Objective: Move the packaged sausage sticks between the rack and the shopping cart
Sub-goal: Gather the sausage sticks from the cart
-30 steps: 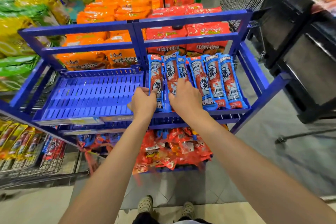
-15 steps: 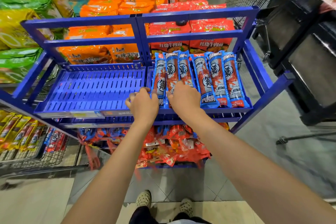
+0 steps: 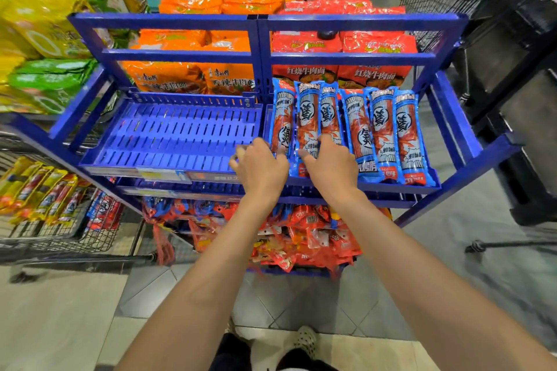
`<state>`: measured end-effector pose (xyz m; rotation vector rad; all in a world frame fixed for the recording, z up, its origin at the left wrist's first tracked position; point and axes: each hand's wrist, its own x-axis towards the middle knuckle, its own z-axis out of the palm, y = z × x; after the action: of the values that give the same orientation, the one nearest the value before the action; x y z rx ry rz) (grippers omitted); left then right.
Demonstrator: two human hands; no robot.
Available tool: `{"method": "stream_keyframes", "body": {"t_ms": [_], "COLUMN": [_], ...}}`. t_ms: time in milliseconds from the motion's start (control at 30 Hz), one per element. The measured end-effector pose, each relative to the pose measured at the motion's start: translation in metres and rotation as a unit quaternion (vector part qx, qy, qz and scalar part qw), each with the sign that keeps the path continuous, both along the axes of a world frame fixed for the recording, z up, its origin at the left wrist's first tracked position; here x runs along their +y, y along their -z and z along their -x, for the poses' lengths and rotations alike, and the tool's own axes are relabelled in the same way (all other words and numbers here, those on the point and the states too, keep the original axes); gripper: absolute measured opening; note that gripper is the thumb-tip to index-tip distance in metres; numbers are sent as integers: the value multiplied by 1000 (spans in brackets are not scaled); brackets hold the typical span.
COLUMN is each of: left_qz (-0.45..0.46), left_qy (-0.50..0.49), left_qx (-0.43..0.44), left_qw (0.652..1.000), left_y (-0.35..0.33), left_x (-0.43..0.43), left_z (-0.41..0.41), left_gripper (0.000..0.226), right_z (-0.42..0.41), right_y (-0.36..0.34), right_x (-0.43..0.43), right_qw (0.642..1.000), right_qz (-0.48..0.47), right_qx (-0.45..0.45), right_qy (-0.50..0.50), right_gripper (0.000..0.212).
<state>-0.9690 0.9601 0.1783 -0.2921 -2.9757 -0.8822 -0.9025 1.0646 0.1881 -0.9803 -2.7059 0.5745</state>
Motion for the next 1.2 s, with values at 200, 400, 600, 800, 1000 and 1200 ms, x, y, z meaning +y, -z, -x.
{"method": "stream_keyframes", "body": {"t_ms": [200,400,600,800,1000,1200], "left_qz": [41,-93,-236,-280,-253,-254], "left_qy": [22,98,69,-111,-272,-399], "left_qx": [-7,-67,-108,-198,-262,-336], "left_qw": [999,989,963,933,891,814], "left_y": [-6,-15,-23,32,76,132], "left_x": [-1,-46,-169,-346,-516,-643], "left_z": [2,13,15,11,-38,-100], "left_gripper": [40,46,15,19,12,16], "right_z": [5,-13,-20,37,83,93], "right_y": [-1,-6,-18,1,55,115], "right_x": [-2,-7,-67,-195,-351,-471], "right_qw": [1000,999,987,951,874,806], "right_qz": [-10,27,111,168,150,137], "right_qx": [-9,20,66,-2,-171,-269], "right_qy": [5,0,-93,-259,-430,-510], "right_gripper": [50,39,19,17,25,31]}}
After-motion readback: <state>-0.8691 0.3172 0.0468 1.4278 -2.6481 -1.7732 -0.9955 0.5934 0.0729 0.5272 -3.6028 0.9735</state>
